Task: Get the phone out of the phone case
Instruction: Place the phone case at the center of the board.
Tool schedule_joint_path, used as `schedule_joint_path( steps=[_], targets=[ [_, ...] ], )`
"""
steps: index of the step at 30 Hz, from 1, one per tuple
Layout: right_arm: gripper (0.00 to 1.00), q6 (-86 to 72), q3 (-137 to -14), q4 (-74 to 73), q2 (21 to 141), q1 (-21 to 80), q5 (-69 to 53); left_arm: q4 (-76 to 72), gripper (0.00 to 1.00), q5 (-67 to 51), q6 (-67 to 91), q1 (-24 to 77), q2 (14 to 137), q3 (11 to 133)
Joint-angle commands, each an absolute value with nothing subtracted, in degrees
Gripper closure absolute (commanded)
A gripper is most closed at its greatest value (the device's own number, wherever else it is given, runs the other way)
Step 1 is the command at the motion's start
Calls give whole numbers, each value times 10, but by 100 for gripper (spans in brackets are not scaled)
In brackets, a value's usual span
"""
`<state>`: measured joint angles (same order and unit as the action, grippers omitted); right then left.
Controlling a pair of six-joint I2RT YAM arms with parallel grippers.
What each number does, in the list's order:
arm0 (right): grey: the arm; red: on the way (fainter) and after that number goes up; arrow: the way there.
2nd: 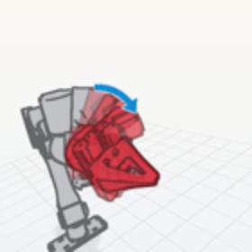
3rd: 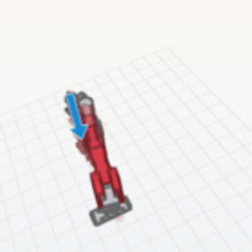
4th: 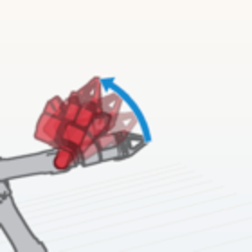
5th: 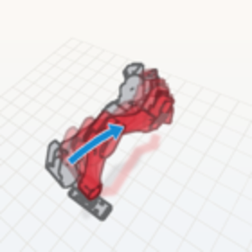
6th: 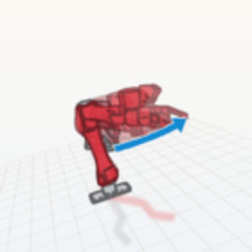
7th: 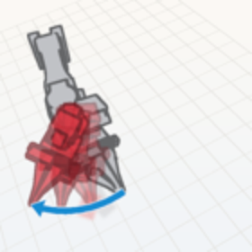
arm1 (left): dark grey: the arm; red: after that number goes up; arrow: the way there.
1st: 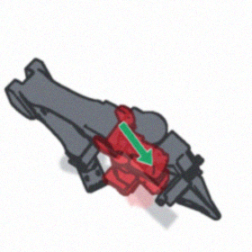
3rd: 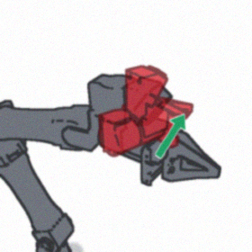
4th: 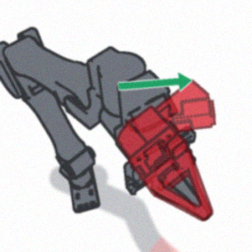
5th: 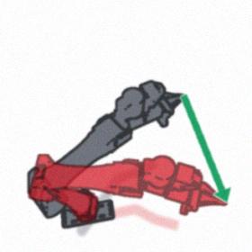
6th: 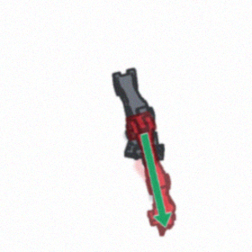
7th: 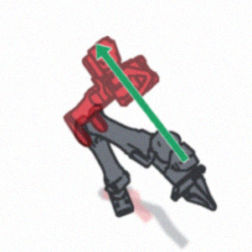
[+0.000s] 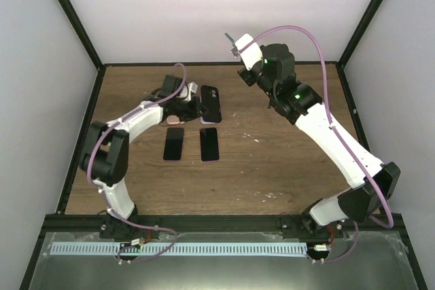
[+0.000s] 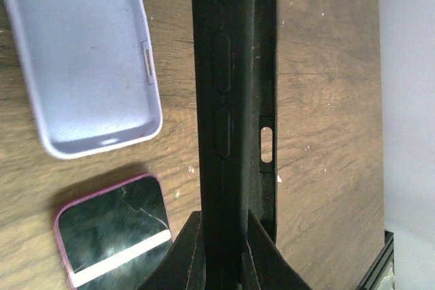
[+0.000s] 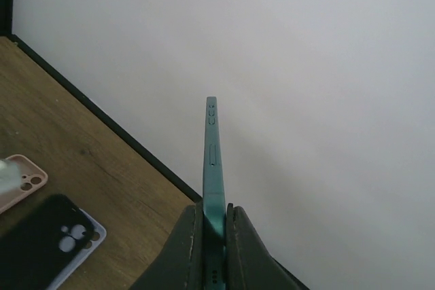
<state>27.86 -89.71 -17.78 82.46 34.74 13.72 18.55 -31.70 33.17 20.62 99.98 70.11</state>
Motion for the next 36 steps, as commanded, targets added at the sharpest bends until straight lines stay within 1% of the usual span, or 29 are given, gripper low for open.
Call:
schedule_joint_path(
  steps=[1,14,25,29,30,32,34,36],
  targets=[
    [99,262,-901,-151,802,344,122,174,100,-306,322,238,1068,761],
    [99,252,-913,-155,815,342,116,124,100,-299,379,299,1227,901],
    [99,254,-916,-157,812,339,119,131,100,-279,426,313,1337,1001],
    [99,255,-919,-156,816,339,119,149,100,-275,420,322,1371,1040],
    [99,255,-920,-157,817,339,118,156,99,-272,416,325,1375,1046],
    [99,255,-921,-157,819,339,118,165,92,-263,415,328,1379,1053],
    [99,255,-921,-157,819,340,118,176,83,-248,416,329,1377,1053],
    [99,256,-920,-156,820,339,118,187,75,-229,417,331,1373,1053]
  ],
)
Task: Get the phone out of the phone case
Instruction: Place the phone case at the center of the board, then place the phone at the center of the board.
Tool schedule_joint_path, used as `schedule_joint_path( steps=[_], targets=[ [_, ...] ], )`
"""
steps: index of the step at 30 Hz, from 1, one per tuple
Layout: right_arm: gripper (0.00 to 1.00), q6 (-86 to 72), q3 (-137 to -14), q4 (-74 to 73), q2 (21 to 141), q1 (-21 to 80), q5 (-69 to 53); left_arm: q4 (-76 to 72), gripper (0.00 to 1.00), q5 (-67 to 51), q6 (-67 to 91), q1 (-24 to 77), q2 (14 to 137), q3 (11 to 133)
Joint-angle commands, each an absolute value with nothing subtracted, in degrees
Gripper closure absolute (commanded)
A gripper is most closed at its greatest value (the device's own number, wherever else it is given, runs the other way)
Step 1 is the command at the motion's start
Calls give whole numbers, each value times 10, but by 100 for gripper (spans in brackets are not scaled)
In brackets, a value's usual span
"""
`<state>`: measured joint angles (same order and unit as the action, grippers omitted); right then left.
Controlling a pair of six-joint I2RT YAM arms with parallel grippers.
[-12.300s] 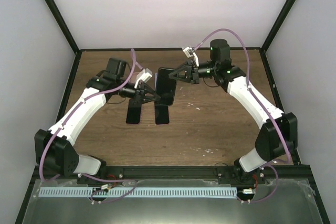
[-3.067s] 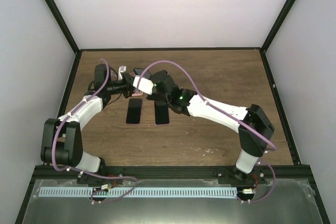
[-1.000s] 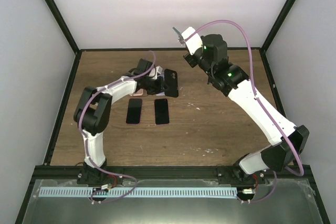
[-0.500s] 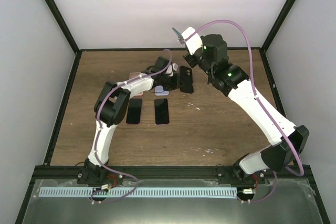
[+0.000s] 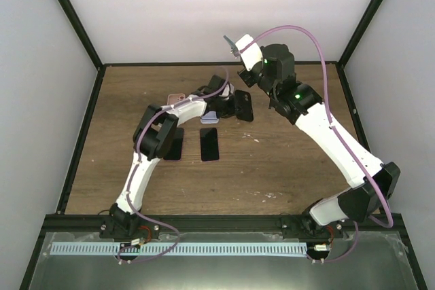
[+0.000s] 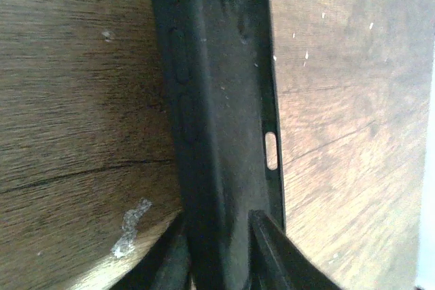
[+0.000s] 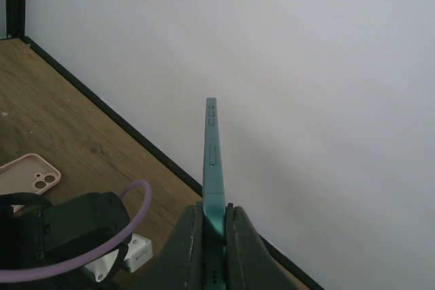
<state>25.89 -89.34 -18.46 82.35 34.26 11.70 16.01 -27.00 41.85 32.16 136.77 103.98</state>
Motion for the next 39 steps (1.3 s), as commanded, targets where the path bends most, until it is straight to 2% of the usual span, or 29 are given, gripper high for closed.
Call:
schedule_joint_path(
  steps=[1,3,5,6,9,11,16,23,33,39],
  targets=[
    [99,256,-920,-156,821,339,118,192,69,-221,417,331,1369,1053],
    [99,256,-921,-156,822,339,118,196,62,-211,418,333,1362,1050],
    [99,258,-922,-155,822,339,118,194,59,-214,421,334,1354,1046],
    [99,259,-922,-154,823,339,119,194,55,-213,422,334,1349,1044],
    [99,267,-922,-151,824,339,125,194,49,-215,424,334,1331,1038],
    [99,274,-921,-146,824,339,132,194,39,-214,422,335,1312,1033],
    [99,312,-912,-116,821,339,165,180,35,-237,424,325,1258,1001],
    [99,393,-867,-47,809,339,197,169,21,-276,413,284,1167,942],
    [99,488,-726,58,791,343,209,98,19,-442,481,150,1031,833],
    [99,574,-617,178,789,380,251,-12,22,-510,585,118,981,745]
  ],
)
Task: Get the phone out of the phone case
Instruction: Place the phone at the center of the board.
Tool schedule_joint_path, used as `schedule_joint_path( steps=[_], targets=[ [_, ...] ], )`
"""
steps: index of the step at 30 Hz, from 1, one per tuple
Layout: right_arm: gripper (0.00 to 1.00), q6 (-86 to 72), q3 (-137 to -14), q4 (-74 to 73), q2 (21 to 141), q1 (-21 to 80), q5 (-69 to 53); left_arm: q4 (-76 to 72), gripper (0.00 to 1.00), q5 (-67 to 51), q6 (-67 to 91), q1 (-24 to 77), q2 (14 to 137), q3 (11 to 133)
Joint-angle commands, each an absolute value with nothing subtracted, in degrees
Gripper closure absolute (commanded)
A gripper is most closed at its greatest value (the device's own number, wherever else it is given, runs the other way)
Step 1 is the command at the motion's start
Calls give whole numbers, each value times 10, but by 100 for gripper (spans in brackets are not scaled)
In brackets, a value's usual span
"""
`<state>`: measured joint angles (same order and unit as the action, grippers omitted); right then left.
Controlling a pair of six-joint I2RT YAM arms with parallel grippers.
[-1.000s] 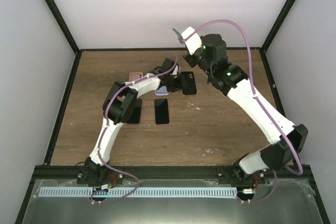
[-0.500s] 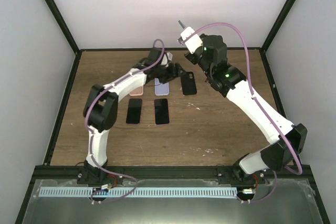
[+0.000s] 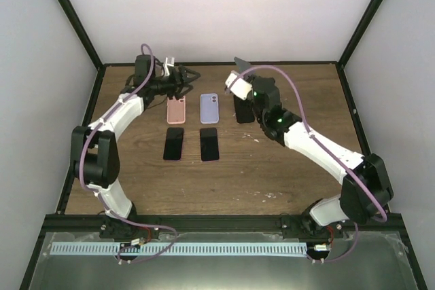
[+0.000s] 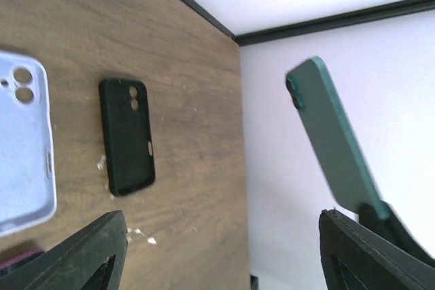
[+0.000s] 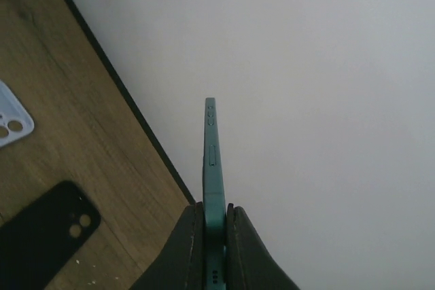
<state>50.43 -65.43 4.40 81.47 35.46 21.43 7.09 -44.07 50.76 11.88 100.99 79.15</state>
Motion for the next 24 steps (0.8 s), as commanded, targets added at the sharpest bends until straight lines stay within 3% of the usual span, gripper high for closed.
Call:
schedule_joint_path(
  steps=[1,9,24],
  targets=[
    [99,589,-597,199,789,390,259,-29,22,-516,600,119,974,733],
    [99,779,-430,450,804,489,324,-83,22,-531,670,125,957,682],
    [99,880,-386,604,829,566,346,-156,29,-535,715,178,932,633]
  ],
)
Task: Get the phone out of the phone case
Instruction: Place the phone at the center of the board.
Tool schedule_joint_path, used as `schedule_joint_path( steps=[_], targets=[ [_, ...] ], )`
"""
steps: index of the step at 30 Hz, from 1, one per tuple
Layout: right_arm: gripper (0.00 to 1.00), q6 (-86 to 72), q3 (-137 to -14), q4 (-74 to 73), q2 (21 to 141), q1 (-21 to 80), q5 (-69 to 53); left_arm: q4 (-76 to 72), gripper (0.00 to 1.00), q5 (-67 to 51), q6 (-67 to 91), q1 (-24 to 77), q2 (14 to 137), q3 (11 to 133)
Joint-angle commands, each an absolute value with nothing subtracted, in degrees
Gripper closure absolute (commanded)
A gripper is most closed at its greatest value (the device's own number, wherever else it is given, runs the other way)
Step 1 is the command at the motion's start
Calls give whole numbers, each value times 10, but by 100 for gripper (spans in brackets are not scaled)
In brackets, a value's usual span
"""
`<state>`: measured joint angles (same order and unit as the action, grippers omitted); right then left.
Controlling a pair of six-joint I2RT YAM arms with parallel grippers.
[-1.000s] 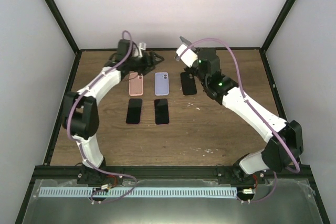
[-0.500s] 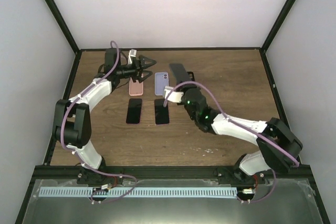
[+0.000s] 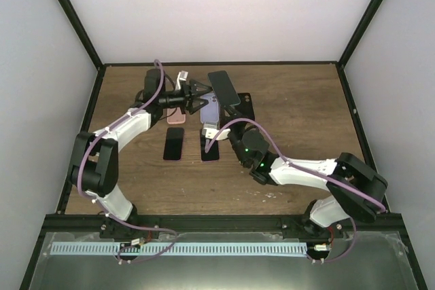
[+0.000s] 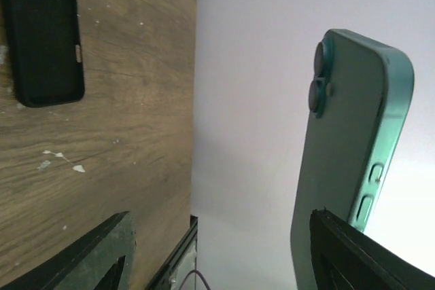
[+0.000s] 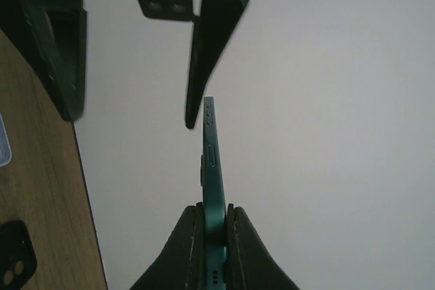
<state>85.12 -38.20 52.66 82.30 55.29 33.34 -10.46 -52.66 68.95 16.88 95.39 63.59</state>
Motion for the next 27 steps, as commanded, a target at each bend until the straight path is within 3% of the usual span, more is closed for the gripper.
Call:
schedule_joint_path(
  steps=[1,16,27],
  targets=[
    [99,880,-386,604,831,567,348,-168,30,-535,722,178,930,630],
    [99,872,-404,586,849,566,361,-244,36,-525,773,165,905,592],
    [99,889,-412,605,862,567,358,-262,51,-533,797,200,938,615]
  ],
)
